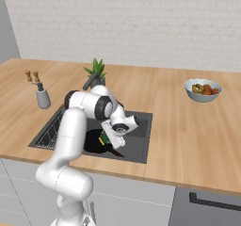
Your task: Pick the pan and sponge and place them into the sink. Then turn on the water.
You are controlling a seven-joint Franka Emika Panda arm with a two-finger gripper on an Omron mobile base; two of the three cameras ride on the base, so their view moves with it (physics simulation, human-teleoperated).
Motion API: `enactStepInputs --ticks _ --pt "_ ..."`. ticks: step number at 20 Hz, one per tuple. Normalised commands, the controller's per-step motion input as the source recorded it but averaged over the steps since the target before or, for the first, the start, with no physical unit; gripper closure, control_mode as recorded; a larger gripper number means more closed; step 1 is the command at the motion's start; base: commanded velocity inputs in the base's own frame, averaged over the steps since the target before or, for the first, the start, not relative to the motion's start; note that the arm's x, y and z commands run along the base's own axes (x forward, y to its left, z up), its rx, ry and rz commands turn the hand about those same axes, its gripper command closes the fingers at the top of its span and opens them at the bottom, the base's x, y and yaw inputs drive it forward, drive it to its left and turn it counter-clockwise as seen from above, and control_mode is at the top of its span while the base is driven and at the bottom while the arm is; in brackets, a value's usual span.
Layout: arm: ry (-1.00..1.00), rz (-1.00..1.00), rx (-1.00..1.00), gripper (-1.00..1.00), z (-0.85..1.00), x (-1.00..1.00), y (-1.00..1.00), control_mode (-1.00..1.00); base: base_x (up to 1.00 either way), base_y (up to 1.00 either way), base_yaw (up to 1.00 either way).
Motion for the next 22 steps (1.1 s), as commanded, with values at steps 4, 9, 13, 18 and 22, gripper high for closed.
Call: enactStepInputs --ticks 4,9,13,18,22 --pt "-0.11 0.00 0.00 -1.00 0.20 0.00 0.12 -1.00 0.00 0.00 0.00" --pt "-0.02 0.00 0.00 -1.00 0.49 0.00 0.06 -1.00 0.00 0.00 0.00" --pt "0.00 0.00 0.01 -1.00 0.65 0.00 -0.09 -1.00 0.00 0.00 0.00" --pt "-0.03 -0.12 0.16 -1.00 0.58 -0.12 -0.32 -1.00 0.00 0.00 0.00" --pt "-0.08 -0.29 0.26 -1.00 0.41 -0.35 -0.39 -1.00 0.00 0.00 0.00"
